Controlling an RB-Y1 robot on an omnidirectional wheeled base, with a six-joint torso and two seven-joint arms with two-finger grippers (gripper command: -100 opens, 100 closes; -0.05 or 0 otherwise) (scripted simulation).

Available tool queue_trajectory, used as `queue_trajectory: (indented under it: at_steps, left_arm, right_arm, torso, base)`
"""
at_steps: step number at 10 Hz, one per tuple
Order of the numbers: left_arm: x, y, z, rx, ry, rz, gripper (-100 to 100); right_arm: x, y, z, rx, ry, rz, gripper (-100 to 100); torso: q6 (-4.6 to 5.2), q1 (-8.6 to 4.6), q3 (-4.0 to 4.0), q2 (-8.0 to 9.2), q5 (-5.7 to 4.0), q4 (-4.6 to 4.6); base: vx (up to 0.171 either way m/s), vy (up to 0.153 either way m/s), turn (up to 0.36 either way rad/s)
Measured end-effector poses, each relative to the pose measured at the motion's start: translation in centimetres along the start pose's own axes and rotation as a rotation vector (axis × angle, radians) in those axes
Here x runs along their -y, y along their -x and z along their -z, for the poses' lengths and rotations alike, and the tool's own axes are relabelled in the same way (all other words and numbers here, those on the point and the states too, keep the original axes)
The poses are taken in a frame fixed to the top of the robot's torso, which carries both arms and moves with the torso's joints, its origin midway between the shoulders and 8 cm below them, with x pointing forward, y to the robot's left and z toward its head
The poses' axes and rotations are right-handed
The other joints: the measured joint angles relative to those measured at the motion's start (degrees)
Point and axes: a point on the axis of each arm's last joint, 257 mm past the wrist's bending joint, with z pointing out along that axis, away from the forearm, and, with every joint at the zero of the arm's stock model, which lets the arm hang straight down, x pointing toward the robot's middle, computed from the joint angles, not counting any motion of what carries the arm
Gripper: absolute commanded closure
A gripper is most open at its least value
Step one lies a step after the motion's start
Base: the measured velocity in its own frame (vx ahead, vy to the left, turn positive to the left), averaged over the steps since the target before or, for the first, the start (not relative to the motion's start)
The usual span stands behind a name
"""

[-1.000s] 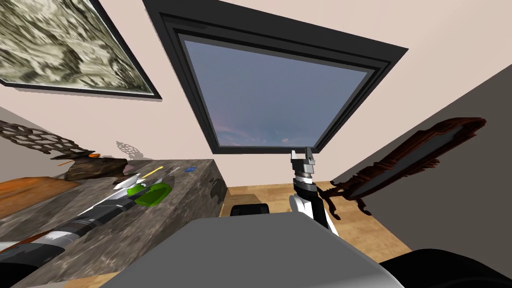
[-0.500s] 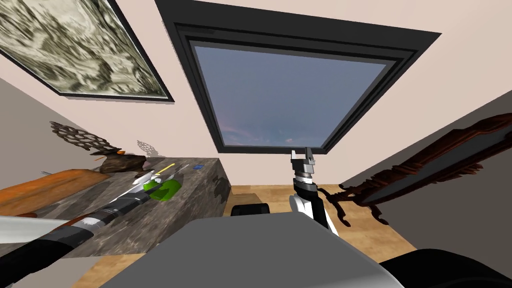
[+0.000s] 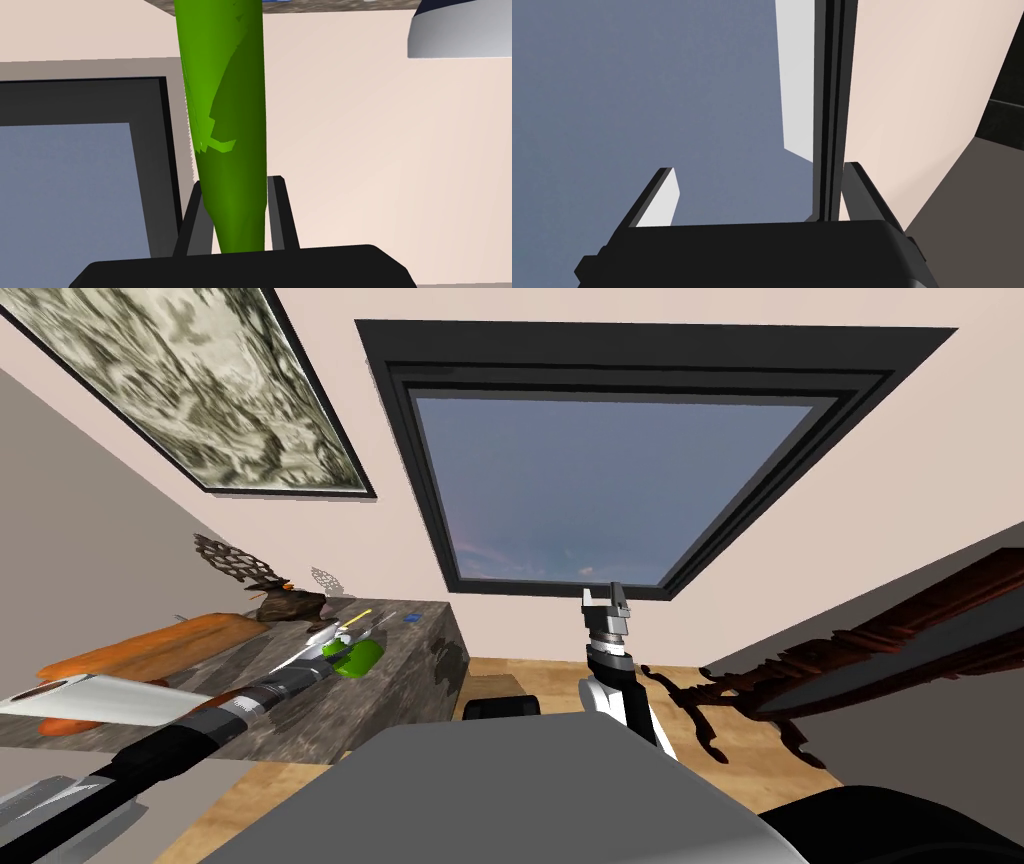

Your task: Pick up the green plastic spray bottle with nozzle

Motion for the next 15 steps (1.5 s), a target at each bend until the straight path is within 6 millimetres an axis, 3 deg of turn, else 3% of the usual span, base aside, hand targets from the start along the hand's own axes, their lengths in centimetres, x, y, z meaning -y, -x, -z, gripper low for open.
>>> queue_trajectory:
  at_steps: [6, 10, 15]
  left_arm:
    - [6.1, 0.7, -5.3, -0.011, -0.071, -0.023, 100]
    - [8.7, 1.3, -6.9, -0.003, -0.091, -0.034, 100]
    - [13.4, 3.1, -9.0, 0.02, -0.131, -0.052, 100]
  right_arm:
    - [0.0, 0.0, 0.0, 0.0, 0.0, 0.0, 0]
    - [0.0, 0.0, 0.0, 0.0, 0.0, 0.0, 0]
    - [0.0, 0.0, 0.0, 0.0, 0.0, 0.0, 0]
  torso:
    - [-0.28, 0.38, -0.06, 0.09, 0.36, -0.23]
    - [-0.31, 0.29, -0.06, 0.12, 0.35, -0.23]
    - [-0.31, 0.29, -0.03, 0.15, 0.34, -0.22]
  base:
    - [-0.013, 0.064, 0.1]
    - [-0.005, 0.05, 0.11]
    - [-0.006, 0.05, 0.069]
